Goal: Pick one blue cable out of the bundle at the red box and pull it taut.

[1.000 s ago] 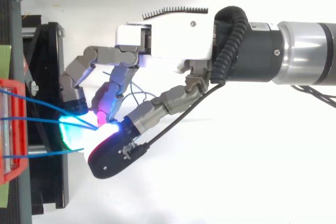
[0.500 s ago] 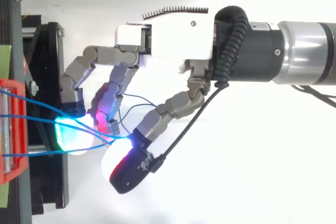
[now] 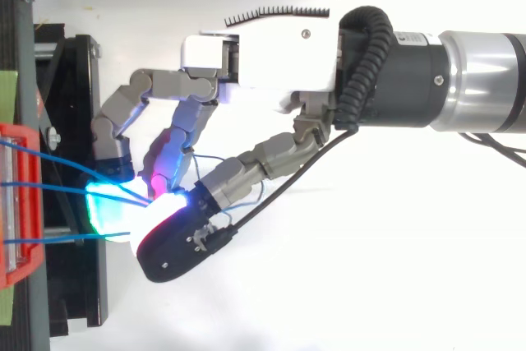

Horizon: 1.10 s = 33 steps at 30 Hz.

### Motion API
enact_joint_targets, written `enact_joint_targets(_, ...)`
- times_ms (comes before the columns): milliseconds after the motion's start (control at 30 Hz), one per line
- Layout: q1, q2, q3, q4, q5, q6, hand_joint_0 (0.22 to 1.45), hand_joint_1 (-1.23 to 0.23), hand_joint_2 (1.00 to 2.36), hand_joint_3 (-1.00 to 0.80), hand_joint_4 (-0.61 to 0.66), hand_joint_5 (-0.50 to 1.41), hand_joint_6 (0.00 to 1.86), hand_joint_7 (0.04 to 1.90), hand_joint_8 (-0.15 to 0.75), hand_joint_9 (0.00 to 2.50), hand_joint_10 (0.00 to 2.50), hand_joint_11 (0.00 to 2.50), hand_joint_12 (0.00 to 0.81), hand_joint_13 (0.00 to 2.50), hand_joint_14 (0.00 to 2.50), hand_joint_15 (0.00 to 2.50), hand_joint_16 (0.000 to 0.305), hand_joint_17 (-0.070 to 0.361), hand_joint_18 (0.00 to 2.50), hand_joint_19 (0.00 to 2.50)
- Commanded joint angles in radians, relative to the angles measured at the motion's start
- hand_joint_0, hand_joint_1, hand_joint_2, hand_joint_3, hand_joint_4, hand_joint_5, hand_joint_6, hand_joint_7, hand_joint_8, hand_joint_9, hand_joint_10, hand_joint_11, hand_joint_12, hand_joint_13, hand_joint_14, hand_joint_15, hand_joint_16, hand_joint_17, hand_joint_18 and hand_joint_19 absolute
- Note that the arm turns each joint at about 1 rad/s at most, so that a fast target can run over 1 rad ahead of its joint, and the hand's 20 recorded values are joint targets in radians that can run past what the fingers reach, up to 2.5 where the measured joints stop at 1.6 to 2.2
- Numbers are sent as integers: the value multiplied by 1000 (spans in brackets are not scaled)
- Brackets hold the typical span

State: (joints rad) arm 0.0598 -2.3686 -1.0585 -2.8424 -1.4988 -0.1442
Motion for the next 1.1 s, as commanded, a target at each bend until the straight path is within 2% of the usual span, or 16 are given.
enact_joint_targets(0, 0, 0, 0, -2, -3, 0, 634, -815, 1013, -324, 5, -133, 936, 846, 377, 1186, 12, 794, 370, 908, 14, 439, 48, 107, 809, 493)
enact_joint_targets(67, -2, 3, 0, -14, -3, 2, 657, -832, 1013, -336, -1, -135, 939, 845, 385, 1182, 13, 808, 367, 913, 14, 440, 48, 108, 821, 490)
enact_joint_targets(167, -2, 8, 0, -26, -4, 0, 733, -896, 1010, -389, -81, -139, 941, 898, 381, 1183, 9, 841, 363, 930, 14, 430, 47, 105, 851, 462)
enact_joint_targets(233, -2, 8, 0, -37, -4, 2, 772, -919, 1007, -428, -120, -141, 940, 1009, 376, 1190, 10, 862, 359, 943, 14, 438, 45, 102, 856, 448)
enact_joint_targets(367, -2, 14, 0, -60, -6, 2, 804, -938, 1000, -500, -152, -146, 957, 1003, 335, 1185, 13, 873, 347, 941, 14, 432, 42, 94, 841, 424)
enact_joint_targets(400, -2, 12, 0, -61, -6, 2, 777, -960, 1000, -500, -154, -151, 968, 935, 289, 1164, 11, 873, 340, 932, 16, 422, 40, 91, 838, 404)
enact_joint_targets(533, -3, 14, 0, -63, -6, 2, 684, -1032, 1000, -500, -74, -146, 963, 772, 272, 1173, 11, 881, 329, 927, 15, 444, 40, 91, 834, 426)
enact_joint_targets(700, -3, 14, 0, -63, -6, 2, 536, -1098, 1000, -500, -43, -143, 957, 766, 283, 1188, 10, 883, 339, 943, 15, 456, 44, 99, 865, 440)
enact_joint_targets(767, -3, 14, 0, -63, -6, 2, 483, -1080, 1000, -500, -31, -141, 956, 751, 300, 1203, 7, 898, 357, 953, 14, 460, 48, 108, 895, 440)
enact_joint_targets(800, -5, 14, 0, -63, -6, 2, 424, -1009, 1000, -500, -10, -137, 952, 733, 336, 1236, 6, 882, 382, 974, 13, 460, 54, 121, 934, 433)
enact_joint_targets(833, -3, 14, 0, -63, -6, 2, 410, -917, 1000, -500, 0, -131, 943, 726, 354, 1273, 5, 883, 399, 999, 13, 463, 57, 129, 959, 446)
enact_joint_targets(867, -3, 14, 0, -63, -6, 2, 411, -894, 1000, -500, 3, -129, 939, 738, 358, 1290, 5, 889, 400, 1008, 13, 464, 58, 130, 966, 456)
enact_joint_targets(933, -3, 14, 0, -63, -6, 2, 464, -664, 1000, -500, -11, -124, 922, 802, 362, 1336, 8, 883, 388, 1019, 14, 485, 55, 125, 951, 489)
enact_joint_targets(1000, -3, 14, 0, -63, -6, 2, 537, -618, 1000, -500, -19, -128, 917, 841, 338, 1326, 8, 904, 368, 1004, 15, 499, 51, 114, 904, 520)
enact_joint_targets(1067, -3, 14, 0, -63, -6, 2, 565, -637, 1001, -484, -22, -129, 916, 860, 346, 1322, 11, 898, 365, 998, 17, 509, 50, 112, 886, 537)
